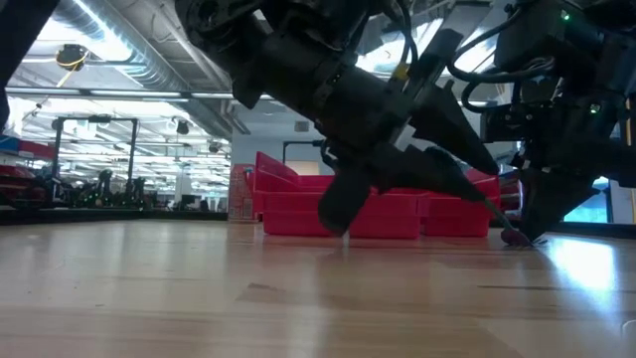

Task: Sort silverware
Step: Put the purple fork into the left red bin

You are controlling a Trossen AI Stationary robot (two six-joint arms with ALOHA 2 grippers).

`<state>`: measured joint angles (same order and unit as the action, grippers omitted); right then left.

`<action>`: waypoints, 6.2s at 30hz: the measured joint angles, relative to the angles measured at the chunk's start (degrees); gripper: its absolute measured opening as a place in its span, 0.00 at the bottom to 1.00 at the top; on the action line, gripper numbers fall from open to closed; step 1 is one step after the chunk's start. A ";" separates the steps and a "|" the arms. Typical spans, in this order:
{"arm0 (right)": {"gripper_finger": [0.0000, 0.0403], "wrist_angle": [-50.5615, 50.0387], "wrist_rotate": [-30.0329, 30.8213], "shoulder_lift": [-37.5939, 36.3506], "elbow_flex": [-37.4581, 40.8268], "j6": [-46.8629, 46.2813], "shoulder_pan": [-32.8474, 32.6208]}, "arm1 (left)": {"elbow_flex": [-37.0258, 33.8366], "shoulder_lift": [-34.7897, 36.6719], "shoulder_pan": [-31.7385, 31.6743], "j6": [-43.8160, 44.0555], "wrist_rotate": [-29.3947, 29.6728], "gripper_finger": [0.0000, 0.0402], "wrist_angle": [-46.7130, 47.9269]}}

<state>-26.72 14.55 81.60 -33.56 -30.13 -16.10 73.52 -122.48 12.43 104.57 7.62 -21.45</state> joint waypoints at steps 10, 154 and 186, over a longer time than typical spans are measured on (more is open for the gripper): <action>0.00 0.00 0.00 0.00 0.00 0.00 0.00 | -0.04 0.00 -0.12 -1.46 1.03 0.02 -0.43; 0.06 -17.72 -0.39 -3.78 -10.34 -5.28 -0.09 | -0.07 0.11 -1.70 -3.34 5.75 0.00 -1.71; 0.13 -23.18 28.47 -24.85 -19.41 -8.70 -8.26 | -13.97 3.13 -0.74 -12.75 15.49 0.00 -44.72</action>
<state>-49.90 43.01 56.75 -52.97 -38.83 -24.36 59.55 -119.35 11.68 91.83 23.11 -66.17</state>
